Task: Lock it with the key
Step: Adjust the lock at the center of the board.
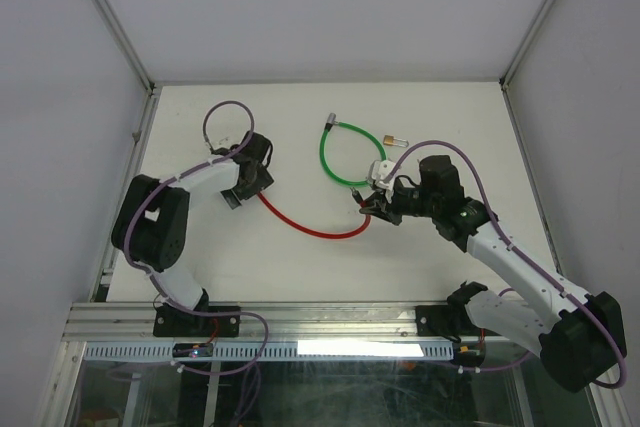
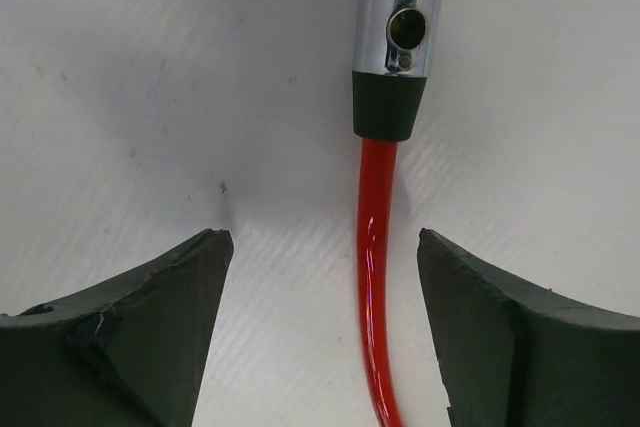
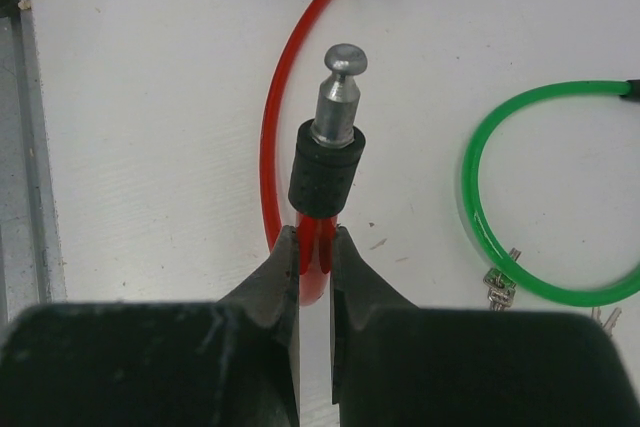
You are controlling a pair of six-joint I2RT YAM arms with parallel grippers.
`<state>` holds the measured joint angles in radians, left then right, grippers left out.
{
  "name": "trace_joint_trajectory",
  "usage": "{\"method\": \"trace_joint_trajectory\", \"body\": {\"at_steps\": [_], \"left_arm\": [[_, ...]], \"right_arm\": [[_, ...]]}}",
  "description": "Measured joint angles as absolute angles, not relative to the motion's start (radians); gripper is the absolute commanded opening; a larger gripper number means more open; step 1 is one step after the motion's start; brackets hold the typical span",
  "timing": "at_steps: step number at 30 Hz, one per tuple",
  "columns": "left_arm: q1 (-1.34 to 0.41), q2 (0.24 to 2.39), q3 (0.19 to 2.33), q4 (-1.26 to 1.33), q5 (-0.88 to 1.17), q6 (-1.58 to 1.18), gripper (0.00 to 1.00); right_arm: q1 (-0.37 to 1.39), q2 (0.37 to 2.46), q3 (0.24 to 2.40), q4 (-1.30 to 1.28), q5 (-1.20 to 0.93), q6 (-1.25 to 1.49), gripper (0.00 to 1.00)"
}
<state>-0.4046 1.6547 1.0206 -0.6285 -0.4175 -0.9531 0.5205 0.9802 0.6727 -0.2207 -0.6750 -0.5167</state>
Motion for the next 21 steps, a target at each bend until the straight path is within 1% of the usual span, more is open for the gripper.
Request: {"method": "trace_joint_trajectory", "body": {"at_steps": [2, 5, 7, 9, 11, 12, 18, 21], "left_arm": [[-0.405, 1.713, 1.045, -0.632, -0.417, -0.953, 0.61], [-0.405, 1.766, 1.090, -0.655, -0.425, -0.945, 0.57], [-0.405, 1.784, 1.110, -0.659, -0.427, -0.941, 0.49], [-0.404, 1.796, 1.123, -0.665, -0.428, -0.935, 0.35], [-0.404, 1.807, 1.137, -0.664, -0.428, -0.932, 0.17], [-0.404, 1.813, 1.144, -0.663, -0.427, -0.931, 0.12], [-0.404, 1.829, 1.168, -0.667, -0.420, -0.927, 0.02], [-0.404, 1.825, 1.168, -0.670, -0.419, -0.927, 0.00]], "right_arm": [[0.520, 0.980, 0.673, -0.221, -0.675, -0.517, 0.00], [0.519, 0.980, 0.673, -0.221, -0.675, -0.517, 0.00], [0.518, 0.980, 0.673, -0.221, -0.675, -0.516, 0.00], [0.518, 0.980, 0.673, -0.221, -0.677, -0.517, 0.00], [0.518, 0.980, 0.673, -0.221, -0.678, -0.516, 0.00], [0.517, 0.980, 0.673, -0.221, -0.679, -0.516, 0.00], [0.514, 0.980, 0.673, -0.221, -0.696, -0.514, 0.00], [0.514, 0.980, 0.673, -0.221, -0.717, -0.513, 0.00]]}}
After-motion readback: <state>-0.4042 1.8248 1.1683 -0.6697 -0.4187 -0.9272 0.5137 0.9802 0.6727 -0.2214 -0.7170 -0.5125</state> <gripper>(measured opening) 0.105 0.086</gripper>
